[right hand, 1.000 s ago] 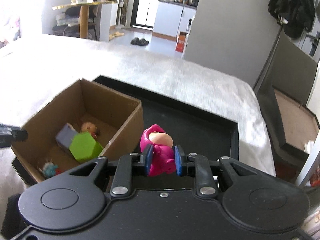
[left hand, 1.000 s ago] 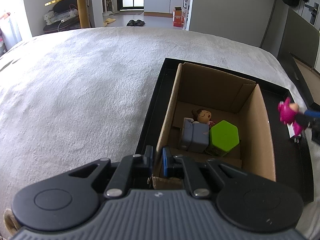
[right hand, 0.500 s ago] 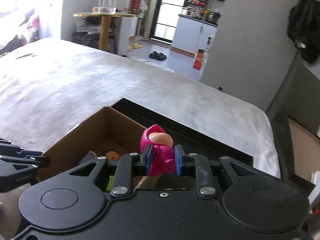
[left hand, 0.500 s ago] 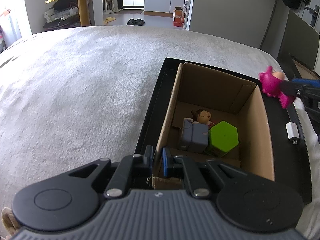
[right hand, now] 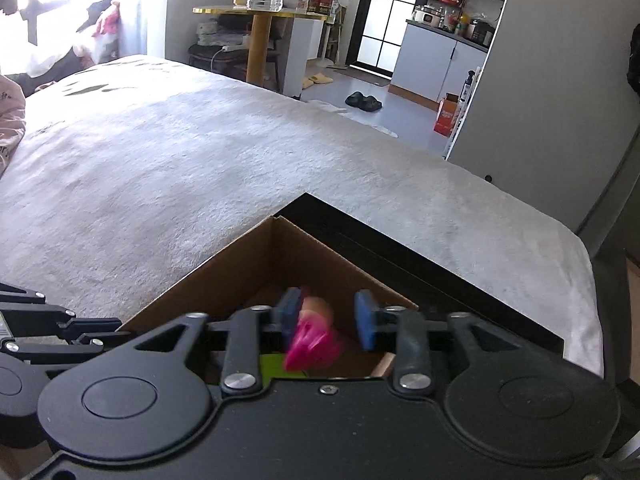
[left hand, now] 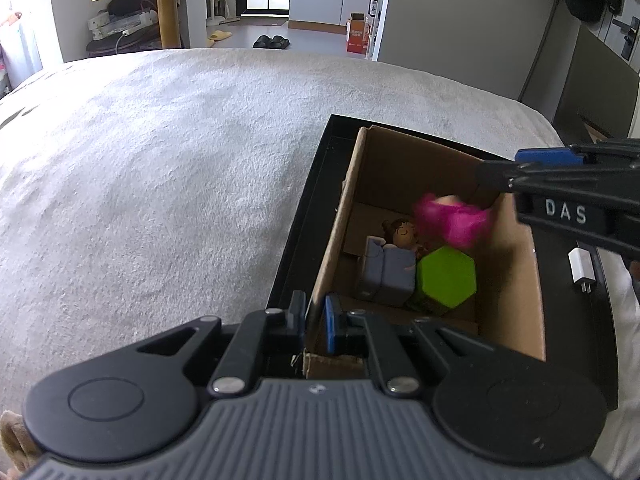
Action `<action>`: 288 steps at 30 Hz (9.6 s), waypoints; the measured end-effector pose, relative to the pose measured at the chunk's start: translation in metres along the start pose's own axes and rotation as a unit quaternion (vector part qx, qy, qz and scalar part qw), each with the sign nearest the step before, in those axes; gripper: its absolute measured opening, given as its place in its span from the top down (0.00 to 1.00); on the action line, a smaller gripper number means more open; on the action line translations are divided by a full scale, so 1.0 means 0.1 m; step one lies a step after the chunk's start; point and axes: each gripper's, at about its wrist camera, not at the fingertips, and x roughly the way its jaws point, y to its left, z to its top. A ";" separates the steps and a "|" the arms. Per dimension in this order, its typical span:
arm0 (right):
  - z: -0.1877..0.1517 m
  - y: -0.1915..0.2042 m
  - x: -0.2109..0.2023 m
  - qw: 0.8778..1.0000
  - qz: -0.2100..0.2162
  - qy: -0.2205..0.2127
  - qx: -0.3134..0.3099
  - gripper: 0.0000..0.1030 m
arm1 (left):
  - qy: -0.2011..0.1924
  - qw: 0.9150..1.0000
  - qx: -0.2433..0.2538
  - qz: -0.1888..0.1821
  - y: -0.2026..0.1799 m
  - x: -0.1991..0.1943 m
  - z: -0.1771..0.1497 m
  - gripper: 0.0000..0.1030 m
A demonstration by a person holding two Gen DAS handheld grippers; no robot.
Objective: Organize rigid objects
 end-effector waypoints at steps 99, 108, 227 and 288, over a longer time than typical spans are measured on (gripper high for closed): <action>-1.32 -1.50 0.24 0.975 -0.056 0.045 0.209 0.65 | 0.001 0.989 0.108 0.100 -0.39 0.08 -0.04 0.88; -1.09 -1.25 -0.10 0.982 -0.012 -0.014 0.189 0.65 | -0.001 0.988 0.112 0.104 -0.41 0.07 -0.06 0.88; -0.64 -0.49 -2.28 0.976 -0.024 -0.014 0.217 0.00 | -0.086 0.993 0.055 -0.061 -0.31 -2.37 -0.06 0.03; -0.70 -0.45 -2.30 0.978 -0.021 -0.009 0.208 0.00 | -0.091 0.993 0.039 -0.064 -0.21 -2.34 -0.14 0.03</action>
